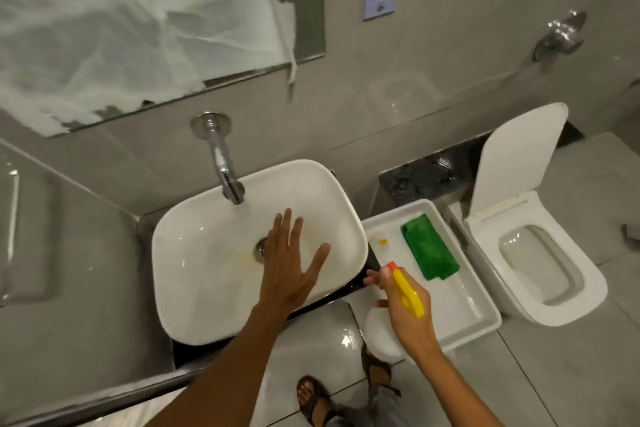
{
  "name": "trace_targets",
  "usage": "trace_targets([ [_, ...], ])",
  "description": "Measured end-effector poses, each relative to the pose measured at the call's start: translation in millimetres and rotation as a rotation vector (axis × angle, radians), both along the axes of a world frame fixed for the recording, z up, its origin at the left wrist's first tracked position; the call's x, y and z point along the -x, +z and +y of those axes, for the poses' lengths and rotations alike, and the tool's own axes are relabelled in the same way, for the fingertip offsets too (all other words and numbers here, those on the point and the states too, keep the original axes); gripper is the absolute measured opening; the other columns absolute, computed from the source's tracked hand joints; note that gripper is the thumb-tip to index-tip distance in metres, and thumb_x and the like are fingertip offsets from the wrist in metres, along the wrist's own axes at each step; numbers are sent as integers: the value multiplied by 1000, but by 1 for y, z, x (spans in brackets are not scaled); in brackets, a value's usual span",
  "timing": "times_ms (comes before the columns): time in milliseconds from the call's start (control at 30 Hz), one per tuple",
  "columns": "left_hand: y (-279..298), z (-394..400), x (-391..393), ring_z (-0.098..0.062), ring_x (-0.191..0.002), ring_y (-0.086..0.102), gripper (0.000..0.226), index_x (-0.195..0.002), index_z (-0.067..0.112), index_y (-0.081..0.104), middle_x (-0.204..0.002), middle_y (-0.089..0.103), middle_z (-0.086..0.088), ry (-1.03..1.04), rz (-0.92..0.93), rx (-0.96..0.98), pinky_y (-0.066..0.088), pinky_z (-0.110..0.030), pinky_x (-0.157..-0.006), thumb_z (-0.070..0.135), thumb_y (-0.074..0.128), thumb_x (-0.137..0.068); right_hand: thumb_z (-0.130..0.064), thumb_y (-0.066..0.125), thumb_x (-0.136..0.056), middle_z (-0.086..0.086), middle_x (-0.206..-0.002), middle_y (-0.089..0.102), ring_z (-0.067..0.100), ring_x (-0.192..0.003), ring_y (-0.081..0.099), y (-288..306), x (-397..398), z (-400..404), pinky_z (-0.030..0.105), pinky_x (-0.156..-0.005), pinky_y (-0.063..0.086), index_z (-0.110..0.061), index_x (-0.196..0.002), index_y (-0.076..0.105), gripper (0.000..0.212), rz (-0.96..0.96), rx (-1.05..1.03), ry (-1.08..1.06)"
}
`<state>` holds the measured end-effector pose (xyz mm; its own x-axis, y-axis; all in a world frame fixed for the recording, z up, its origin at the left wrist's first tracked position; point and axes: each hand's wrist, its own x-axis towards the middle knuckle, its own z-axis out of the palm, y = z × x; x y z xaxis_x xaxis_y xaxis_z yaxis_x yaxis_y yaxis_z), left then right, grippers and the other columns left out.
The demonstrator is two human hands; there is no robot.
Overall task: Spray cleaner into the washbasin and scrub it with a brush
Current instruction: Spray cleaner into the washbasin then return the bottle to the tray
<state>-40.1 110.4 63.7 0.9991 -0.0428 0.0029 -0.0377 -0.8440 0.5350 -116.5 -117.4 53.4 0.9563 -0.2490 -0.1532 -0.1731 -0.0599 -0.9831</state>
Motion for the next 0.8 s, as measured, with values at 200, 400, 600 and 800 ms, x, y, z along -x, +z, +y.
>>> trace_targets([
  [200,2,103,29,-28,-171,10,83,-168,14,35,-183,16,-4,254,1,-3,15,-55,-137,67,38,-104,-77,55,-92,0,-102,85,10,-101,79,37,13,90,56,-70,68,-30,-102,81,55,216,-110,210],
  [400,-8,177,63,-34,-170,12,108,-169,9,33,-183,13,-10,429,-1,-51,13,-54,-137,87,17,-96,-77,55,-91,2,-90,84,18,-91,79,45,33,150,46,-68,69,-32,-96,81,53,385,-101,318],
  [600,-24,178,66,-31,-170,12,92,-172,14,26,-184,5,-6,598,-20,51,13,-52,-137,73,26,-102,-69,64,-87,7,-79,81,29,-76,83,40,43,174,38,-58,66,-59,-83,78,17,407,-72,214],
  [800,-37,180,67,-29,-168,21,82,-169,19,29,-183,13,-2,642,-53,122,22,-51,-135,70,29,-105,-66,65,-90,6,-64,72,31,-80,83,34,41,169,55,-69,68,-52,-92,78,19,432,-79,170],
])
